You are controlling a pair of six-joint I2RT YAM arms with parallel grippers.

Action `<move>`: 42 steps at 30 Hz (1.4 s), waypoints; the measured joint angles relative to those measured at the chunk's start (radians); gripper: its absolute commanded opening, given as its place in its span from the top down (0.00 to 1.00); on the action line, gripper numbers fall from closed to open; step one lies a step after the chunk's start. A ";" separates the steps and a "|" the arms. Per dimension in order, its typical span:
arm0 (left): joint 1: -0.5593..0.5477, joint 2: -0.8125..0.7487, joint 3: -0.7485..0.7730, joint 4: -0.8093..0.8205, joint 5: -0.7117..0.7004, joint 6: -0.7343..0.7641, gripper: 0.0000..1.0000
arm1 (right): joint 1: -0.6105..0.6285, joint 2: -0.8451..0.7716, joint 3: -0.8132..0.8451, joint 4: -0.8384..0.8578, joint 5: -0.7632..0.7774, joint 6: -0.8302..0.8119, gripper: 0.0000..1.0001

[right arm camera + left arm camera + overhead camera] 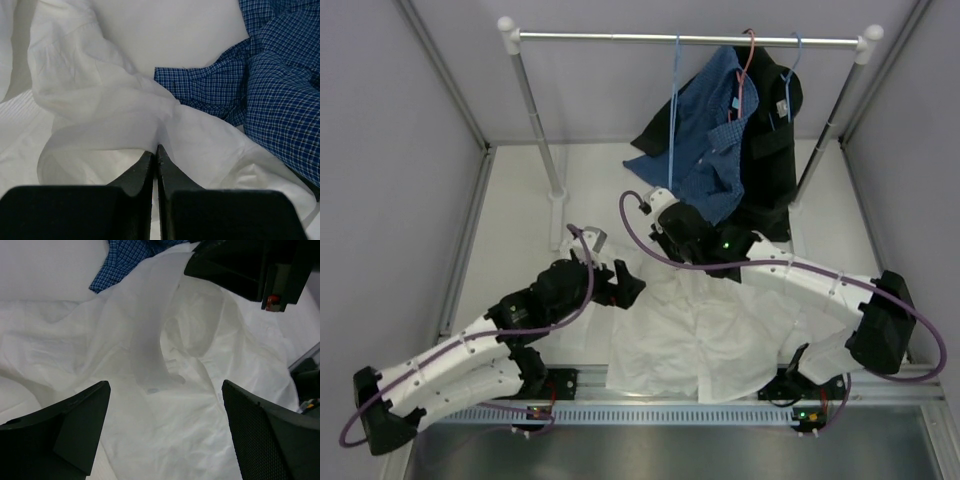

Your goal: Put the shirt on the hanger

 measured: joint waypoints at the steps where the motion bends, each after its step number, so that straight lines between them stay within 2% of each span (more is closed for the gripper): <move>1: -0.053 0.036 0.000 0.014 -0.052 -0.001 0.05 | -0.007 0.017 0.012 -0.008 -0.008 0.000 1.00; 2: -0.100 0.079 0.002 0.024 -0.111 -0.002 0.07 | -0.013 0.032 0.023 -0.018 -0.015 0.001 1.00; 5: -0.211 0.215 0.010 0.033 -0.289 -0.041 0.19 | -0.023 0.060 0.041 -0.035 -0.030 0.002 1.00; 8: -0.283 0.313 0.023 0.019 -0.431 -0.115 0.25 | -0.032 0.072 0.056 -0.047 -0.042 0.006 1.00; 11: -0.321 0.375 0.047 -0.007 -0.537 -0.213 0.28 | -0.042 0.075 0.068 -0.054 -0.047 0.007 1.00; 15: -0.328 0.453 0.082 -0.026 -0.629 -0.320 0.39 | -0.047 0.076 0.072 -0.058 -0.048 0.006 1.00; 17: -0.329 0.500 0.108 -0.038 -0.655 -0.368 0.41 | -0.047 0.080 0.072 -0.058 -0.048 0.006 1.00; 23: -0.354 0.595 0.171 -0.087 -0.706 -0.508 0.40 | -0.048 0.102 0.072 -0.055 -0.051 0.006 1.00; 26: -0.358 0.637 0.214 -0.129 -0.718 -0.568 0.45 | -0.048 0.105 0.072 -0.053 -0.053 0.007 1.00; 32: -0.359 0.705 0.251 -0.202 -0.728 -0.666 0.48 | -0.048 0.105 0.072 -0.052 -0.053 0.006 1.00; 33: -0.359 0.710 0.251 -0.213 -0.728 -0.678 0.55 | -0.048 0.105 0.072 -0.052 -0.053 0.006 1.00; 34: -0.359 0.714 0.251 -0.219 -0.728 -0.689 0.67 | -0.048 0.105 0.072 -0.052 -0.053 0.006 1.00; 37: -0.359 0.717 0.251 -0.236 -0.729 -0.711 0.71 | -0.048 0.105 0.072 -0.051 -0.054 0.007 1.00; 42: -0.359 0.717 0.251 -0.245 -0.739 -0.716 0.91 | -0.048 0.105 0.069 -0.038 -0.060 0.012 1.00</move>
